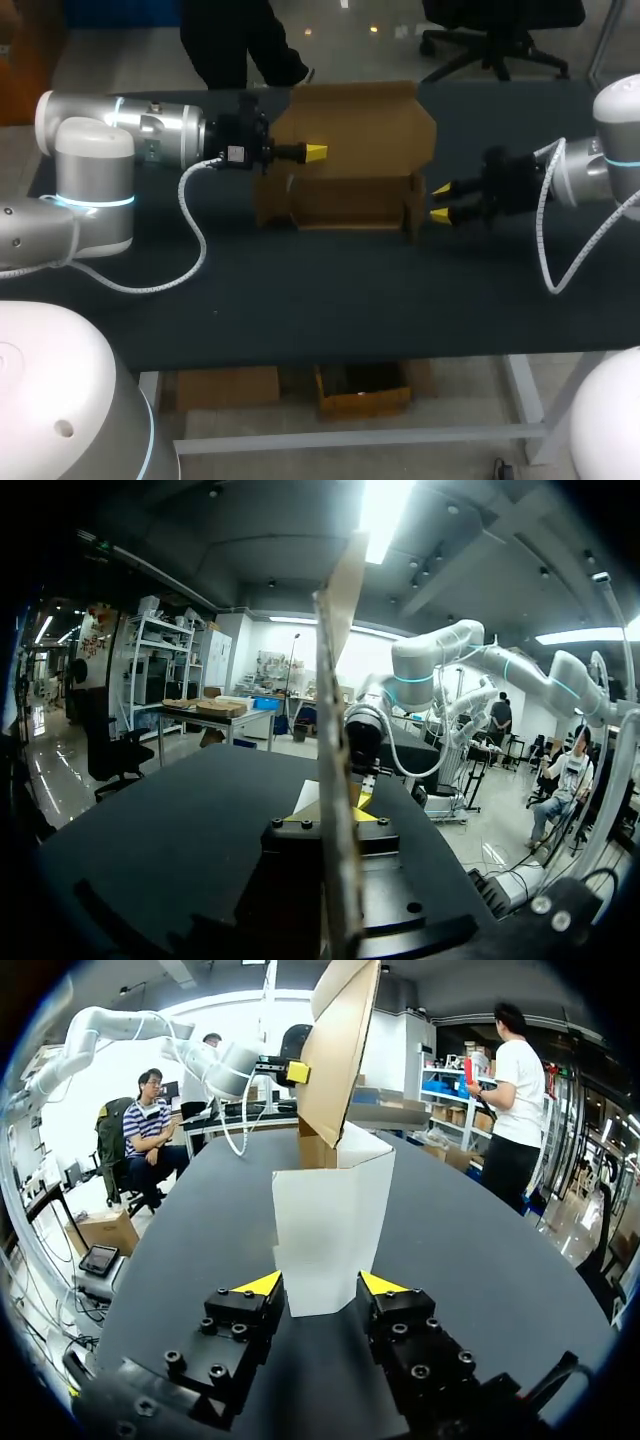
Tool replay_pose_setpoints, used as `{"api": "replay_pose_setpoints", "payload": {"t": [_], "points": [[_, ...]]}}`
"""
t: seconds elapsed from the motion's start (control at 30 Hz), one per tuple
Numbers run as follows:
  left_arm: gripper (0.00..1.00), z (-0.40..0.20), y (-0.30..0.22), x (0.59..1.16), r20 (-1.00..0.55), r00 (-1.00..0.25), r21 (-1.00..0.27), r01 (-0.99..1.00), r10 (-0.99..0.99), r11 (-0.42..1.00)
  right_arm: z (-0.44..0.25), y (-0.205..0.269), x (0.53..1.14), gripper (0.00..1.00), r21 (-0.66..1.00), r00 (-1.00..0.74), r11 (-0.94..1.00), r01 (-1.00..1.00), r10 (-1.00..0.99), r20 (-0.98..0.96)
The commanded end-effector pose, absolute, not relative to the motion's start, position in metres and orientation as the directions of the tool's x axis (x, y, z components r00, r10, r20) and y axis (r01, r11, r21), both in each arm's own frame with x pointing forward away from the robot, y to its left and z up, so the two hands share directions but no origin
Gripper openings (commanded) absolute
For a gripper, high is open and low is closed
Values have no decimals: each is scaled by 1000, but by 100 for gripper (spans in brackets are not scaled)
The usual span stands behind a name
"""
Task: Assemble the packaging by folding the flat box into shape, placing the metal phone stand inside, and closing the box properly
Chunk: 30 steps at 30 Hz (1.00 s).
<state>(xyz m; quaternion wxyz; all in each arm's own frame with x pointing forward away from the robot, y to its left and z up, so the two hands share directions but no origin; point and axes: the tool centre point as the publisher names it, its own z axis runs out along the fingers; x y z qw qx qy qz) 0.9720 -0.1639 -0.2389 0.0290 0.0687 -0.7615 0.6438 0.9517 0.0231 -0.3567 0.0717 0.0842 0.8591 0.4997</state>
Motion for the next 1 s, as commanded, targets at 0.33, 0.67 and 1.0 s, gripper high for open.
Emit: {"api": "replay_pose_setpoints", "payload": {"t": [0.33, 0.67, 1.0], "points": [[0, -244, -163, 973, 132, -989, -977, -141, -67, 161, -361, 38, 958, 41, 881, -979, 470, 57, 200, -44], [0, -244, -163, 973, 132, -989, -977, -141, -67, 161, -361, 56, 952, 40, 889, -975, 453, 60, 217, -45], [0, -244, -163, 973, 132, -989, -977, -141, -67, 161, -360, 67, 943, 37, 903, -964, 423, 75, 261, -42]]}}
